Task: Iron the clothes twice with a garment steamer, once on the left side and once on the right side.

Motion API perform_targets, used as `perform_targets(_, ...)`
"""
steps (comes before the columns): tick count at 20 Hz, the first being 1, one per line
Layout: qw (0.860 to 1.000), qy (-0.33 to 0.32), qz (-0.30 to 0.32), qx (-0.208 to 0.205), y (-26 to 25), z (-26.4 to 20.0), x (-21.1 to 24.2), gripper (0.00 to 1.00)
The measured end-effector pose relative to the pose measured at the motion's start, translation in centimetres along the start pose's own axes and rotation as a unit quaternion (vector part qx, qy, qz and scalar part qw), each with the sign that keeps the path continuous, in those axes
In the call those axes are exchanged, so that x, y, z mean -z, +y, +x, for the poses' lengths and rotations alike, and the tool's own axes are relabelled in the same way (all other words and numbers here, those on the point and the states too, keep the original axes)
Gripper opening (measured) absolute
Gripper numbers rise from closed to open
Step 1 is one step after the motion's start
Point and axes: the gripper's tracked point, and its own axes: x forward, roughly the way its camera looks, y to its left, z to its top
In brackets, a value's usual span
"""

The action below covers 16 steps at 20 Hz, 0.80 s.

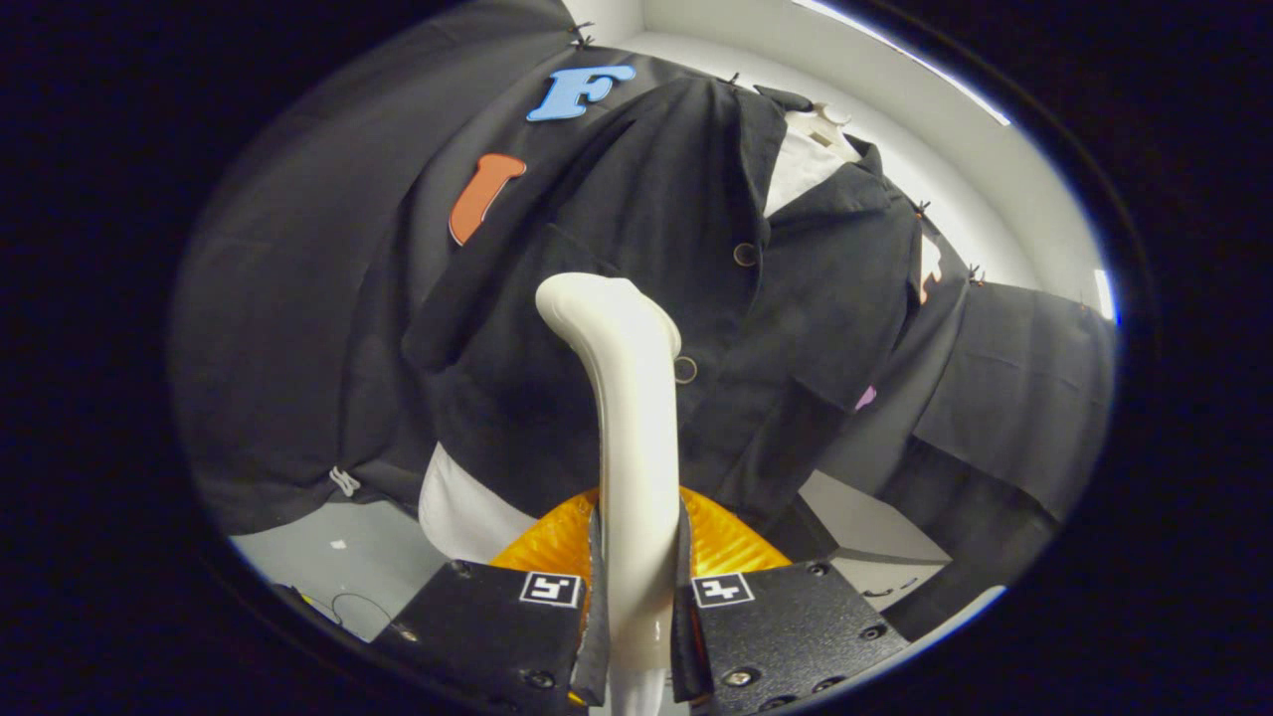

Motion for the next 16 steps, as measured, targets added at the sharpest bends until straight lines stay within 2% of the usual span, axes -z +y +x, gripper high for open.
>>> perform_targets(16, 0.993, 0.096, 0.009, -0.061, 4.3, -1.5, 10.2, 0.27)
